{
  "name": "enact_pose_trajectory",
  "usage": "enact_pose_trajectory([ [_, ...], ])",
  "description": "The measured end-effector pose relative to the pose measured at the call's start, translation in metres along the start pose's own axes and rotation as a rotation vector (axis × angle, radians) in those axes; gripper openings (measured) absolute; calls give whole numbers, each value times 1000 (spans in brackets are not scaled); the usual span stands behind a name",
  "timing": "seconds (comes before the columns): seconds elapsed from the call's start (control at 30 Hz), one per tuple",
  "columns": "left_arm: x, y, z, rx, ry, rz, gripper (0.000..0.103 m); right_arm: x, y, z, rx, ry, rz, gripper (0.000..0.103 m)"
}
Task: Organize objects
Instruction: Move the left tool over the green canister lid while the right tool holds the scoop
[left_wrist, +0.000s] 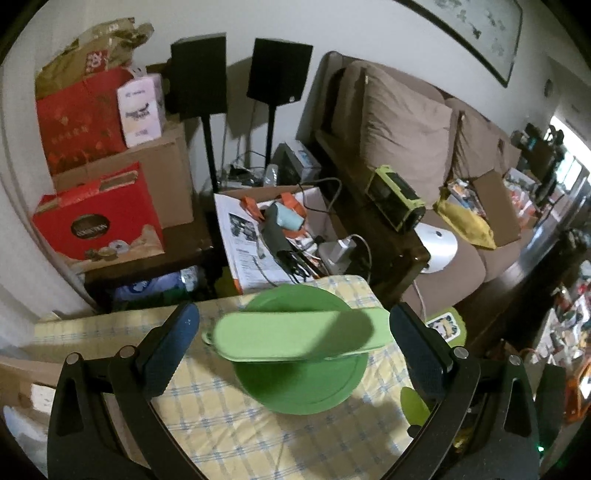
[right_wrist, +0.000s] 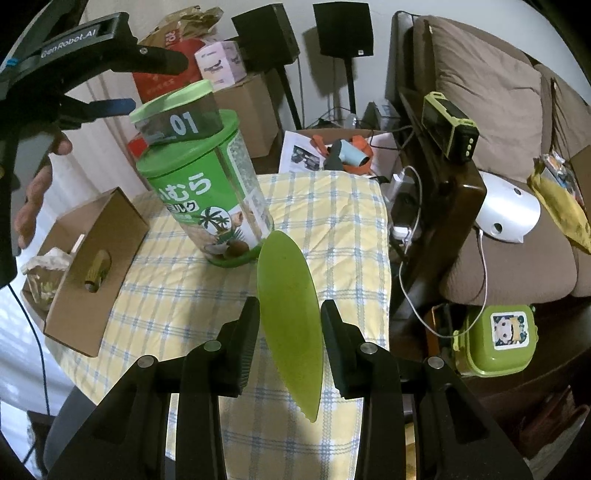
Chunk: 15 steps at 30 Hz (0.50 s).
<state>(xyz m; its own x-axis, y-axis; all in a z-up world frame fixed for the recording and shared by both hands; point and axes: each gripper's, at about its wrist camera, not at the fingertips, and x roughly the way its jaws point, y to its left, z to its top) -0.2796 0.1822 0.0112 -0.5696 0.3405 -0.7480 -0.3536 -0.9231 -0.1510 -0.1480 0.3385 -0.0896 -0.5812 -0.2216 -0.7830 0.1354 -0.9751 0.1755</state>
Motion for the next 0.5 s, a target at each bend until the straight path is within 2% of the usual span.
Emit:
enact_pose_trajectory([
  [0.3, 6, -5, -1, 17, -12, 25, 103, 2, -2, -4, 4, 6, 9, 34],
  [0.5, 0, -6, 3, 34, -3, -27, 103, 3, -5, -7, 14, 11, 10, 34],
])
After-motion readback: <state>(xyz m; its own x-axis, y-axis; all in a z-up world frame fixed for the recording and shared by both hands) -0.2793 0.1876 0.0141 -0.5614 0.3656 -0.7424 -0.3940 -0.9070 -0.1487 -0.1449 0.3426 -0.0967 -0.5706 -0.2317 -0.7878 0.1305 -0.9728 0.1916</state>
